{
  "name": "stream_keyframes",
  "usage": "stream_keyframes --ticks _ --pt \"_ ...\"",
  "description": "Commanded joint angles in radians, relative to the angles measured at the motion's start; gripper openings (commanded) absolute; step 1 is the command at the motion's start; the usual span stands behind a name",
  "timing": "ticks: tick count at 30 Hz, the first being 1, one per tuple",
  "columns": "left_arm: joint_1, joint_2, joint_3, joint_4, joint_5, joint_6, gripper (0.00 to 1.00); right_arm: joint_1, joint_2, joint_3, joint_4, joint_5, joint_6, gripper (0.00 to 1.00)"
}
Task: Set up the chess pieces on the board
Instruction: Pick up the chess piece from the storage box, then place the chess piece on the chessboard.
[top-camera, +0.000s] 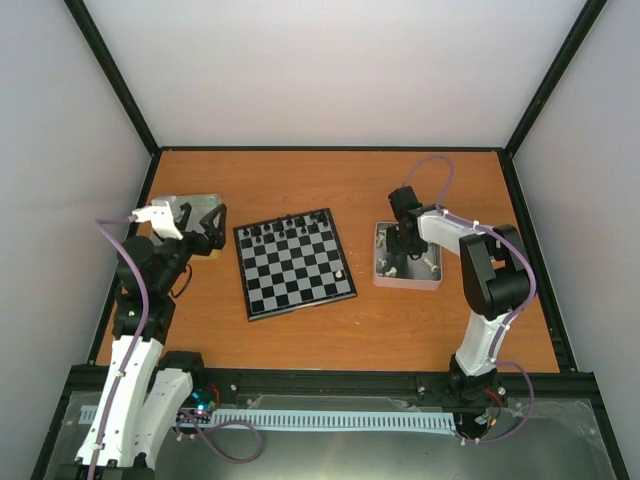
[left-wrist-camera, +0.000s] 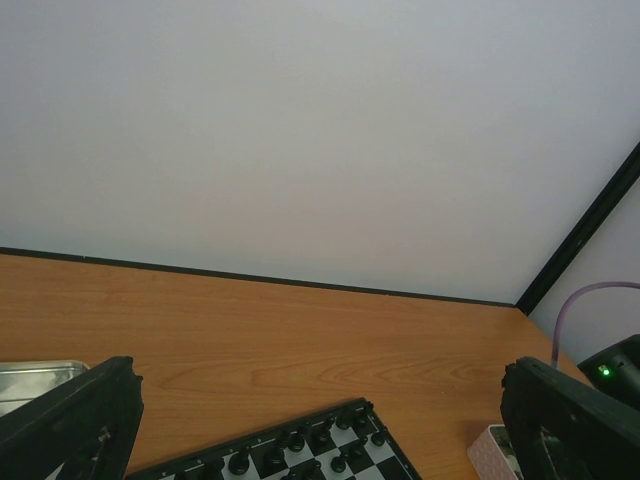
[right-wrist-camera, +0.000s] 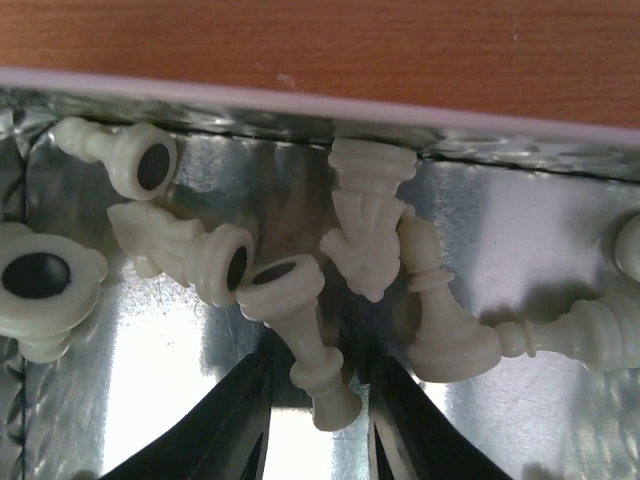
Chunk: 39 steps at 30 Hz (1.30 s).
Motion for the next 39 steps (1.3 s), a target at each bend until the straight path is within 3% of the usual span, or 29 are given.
stream_keyframes --ticks 1,9,15,19,23,27,32,39 --pt "0.008 -0.002 0.025 0.025 0.016 0.012 1.00 -0.007 0.018 -0.004 0.026 0.031 -0.006 0.27" --pt "0.008 0.011 0.022 0.036 0.068 0.014 1.00 -0.006 -0.037 -0.030 0.039 0.014 -0.027 0.11" --pt "0.008 0.045 0.023 0.049 0.161 0.014 1.00 -0.007 -0.162 -0.060 0.033 -0.073 -0.030 0.09" --pt "0.008 0.086 0.024 0.054 0.263 0.002 1.00 -0.006 -0.308 -0.088 0.050 -0.289 -0.045 0.09" --pt "0.001 0.152 0.023 0.084 0.456 -0.048 1.00 0.001 -0.412 -0.123 0.102 -0.627 -0.051 0.09" --pt "-0.065 0.255 0.004 0.165 0.629 -0.138 1.00 0.097 -0.458 -0.173 0.226 -0.861 -0.020 0.09" --pt "-0.184 0.393 0.052 0.129 0.627 -0.201 1.00 0.258 -0.446 -0.167 0.308 -0.966 -0.065 0.09" --pt "-0.305 0.538 0.061 0.084 0.749 -0.288 0.98 0.354 -0.396 -0.103 0.275 -1.009 -0.163 0.09"
